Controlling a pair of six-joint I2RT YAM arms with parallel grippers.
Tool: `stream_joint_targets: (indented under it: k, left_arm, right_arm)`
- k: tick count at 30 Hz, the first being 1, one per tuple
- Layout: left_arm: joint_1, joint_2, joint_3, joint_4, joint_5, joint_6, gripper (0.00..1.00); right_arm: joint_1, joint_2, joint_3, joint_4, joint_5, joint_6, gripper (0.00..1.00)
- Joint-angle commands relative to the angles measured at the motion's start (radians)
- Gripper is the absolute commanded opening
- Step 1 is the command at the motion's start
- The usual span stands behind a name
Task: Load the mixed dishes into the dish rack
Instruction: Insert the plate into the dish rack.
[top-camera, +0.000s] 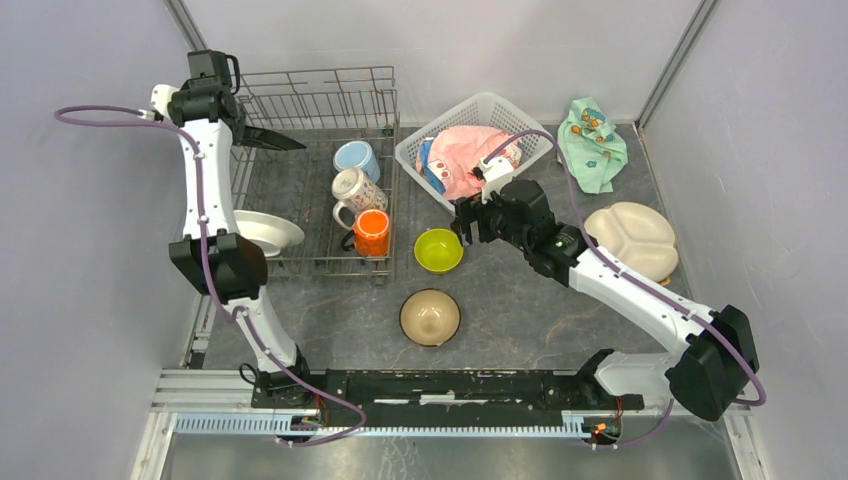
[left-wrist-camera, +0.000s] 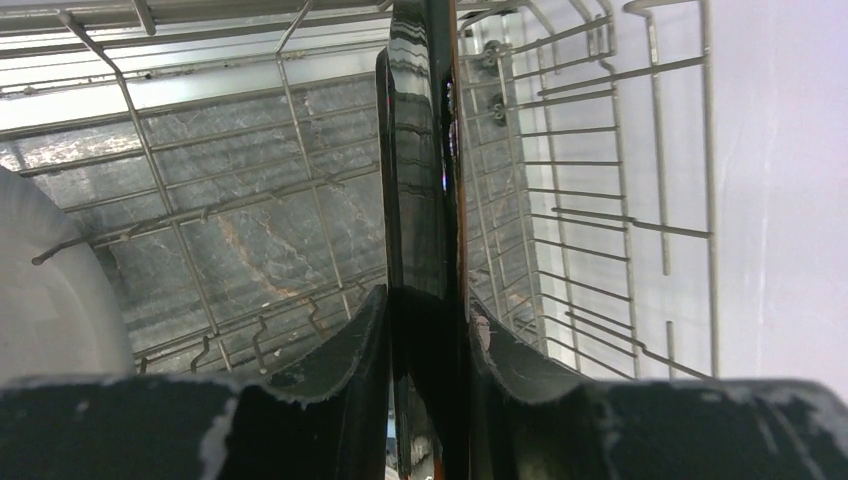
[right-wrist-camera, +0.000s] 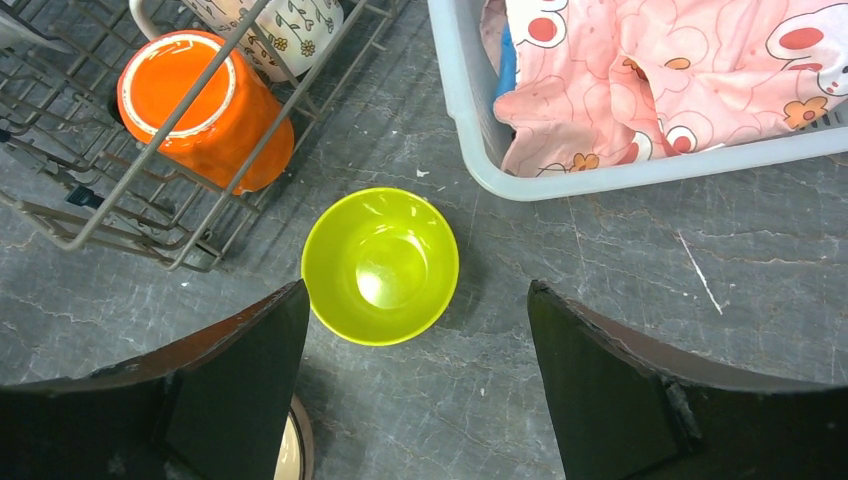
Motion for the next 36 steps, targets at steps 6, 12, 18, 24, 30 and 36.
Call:
stream_joint_targets:
  k: [6,12,18,24,30,36]
  left_arm:
    - [-0.004,-0.003,0.082,0.147,-0.06,-0.04,0.02]
    - [-0.003,0.028,0.076,0.16,-0.047,-0.024,0.02]
    - [-0.004,0.06,0.071,0.184,-0.03,0.008,0.02]
    - [-0.001,0.068,0.088,0.206,-0.004,0.04,0.02]
    - [0.008,0.041,0.105,0.22,0.011,0.1,0.02]
    - [0.019,0.034,0.115,0.224,0.033,0.143,0.02]
  right_arm:
    - [-0.016,0.017,0.004,0.014,0.014,-0.028,0.87]
    - [-0.02,0.022,0.016,0.006,0.019,-0.033,0.87]
    - [-0.025,0.016,0.007,0.004,0.027,-0.032,0.87]
    - [-0.026,0.018,0.007,0.006,0.028,-0.03,0.87]
    - [-0.028,0.019,0.011,0.01,0.023,-0.031,0.87]
    - [-0.027,0.017,0.012,0.01,0.021,-0.031,0.87]
